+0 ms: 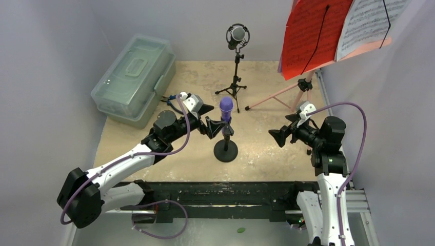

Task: Pack up the instrument practice props
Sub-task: Place the microphone stand with the microphone at the center of the board.

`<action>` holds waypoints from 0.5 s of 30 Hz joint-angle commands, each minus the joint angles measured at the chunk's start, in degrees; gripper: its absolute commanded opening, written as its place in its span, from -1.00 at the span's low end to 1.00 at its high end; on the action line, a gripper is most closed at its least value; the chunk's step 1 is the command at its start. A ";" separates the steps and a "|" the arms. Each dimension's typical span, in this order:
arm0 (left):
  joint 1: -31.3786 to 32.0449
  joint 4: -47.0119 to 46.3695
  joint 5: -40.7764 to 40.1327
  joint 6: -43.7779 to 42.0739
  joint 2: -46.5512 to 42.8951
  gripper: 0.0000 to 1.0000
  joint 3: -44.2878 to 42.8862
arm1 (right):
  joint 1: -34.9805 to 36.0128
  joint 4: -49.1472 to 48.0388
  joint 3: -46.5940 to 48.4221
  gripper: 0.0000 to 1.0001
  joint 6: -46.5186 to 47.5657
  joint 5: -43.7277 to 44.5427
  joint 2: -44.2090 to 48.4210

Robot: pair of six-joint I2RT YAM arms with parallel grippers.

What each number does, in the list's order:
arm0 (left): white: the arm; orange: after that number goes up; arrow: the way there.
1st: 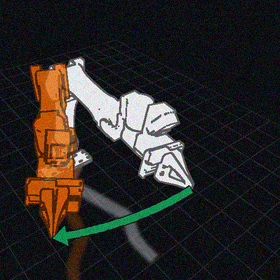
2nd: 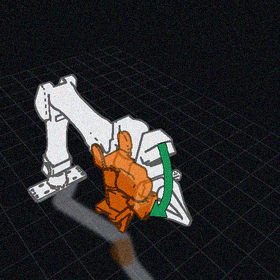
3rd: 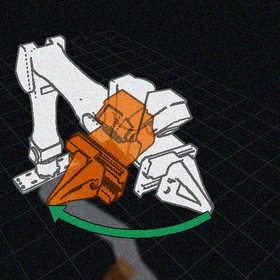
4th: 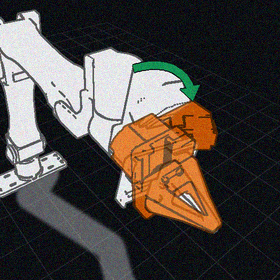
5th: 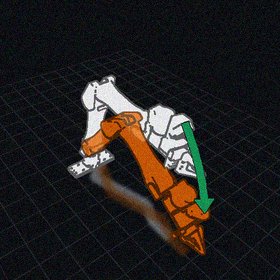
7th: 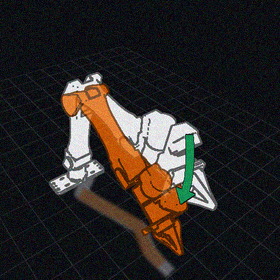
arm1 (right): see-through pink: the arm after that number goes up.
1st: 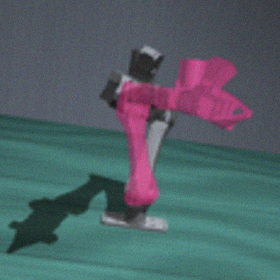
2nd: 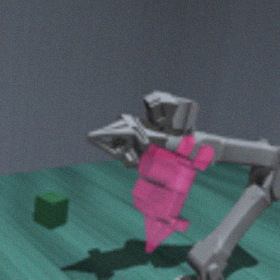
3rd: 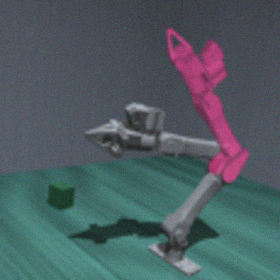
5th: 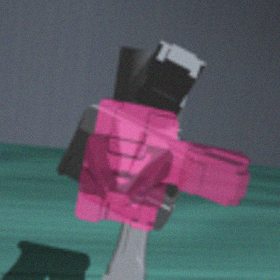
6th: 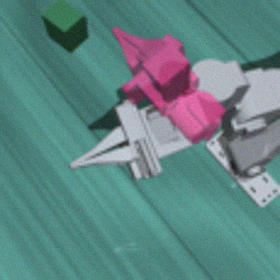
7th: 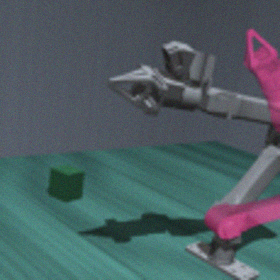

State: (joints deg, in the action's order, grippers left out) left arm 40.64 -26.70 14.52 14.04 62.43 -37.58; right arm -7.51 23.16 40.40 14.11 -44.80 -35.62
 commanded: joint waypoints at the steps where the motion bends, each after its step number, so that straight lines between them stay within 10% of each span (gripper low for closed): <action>1: -2.59 -9.14 8.71 2.02 2.87 0.90 -1.38 | 0.21 -0.30 0.60 0.98 0.78 -1.17 -0.07; 15: -3.77 -15.75 18.80 0.96 12.07 0.56 -6.28 | 0.21 -0.21 0.72 0.98 0.89 -1.35 -0.28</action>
State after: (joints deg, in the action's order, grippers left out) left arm 37.19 -37.50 28.84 15.79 73.63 -40.40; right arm -7.51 23.16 40.40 14.22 -44.80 -35.64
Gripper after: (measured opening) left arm 0.839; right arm 0.987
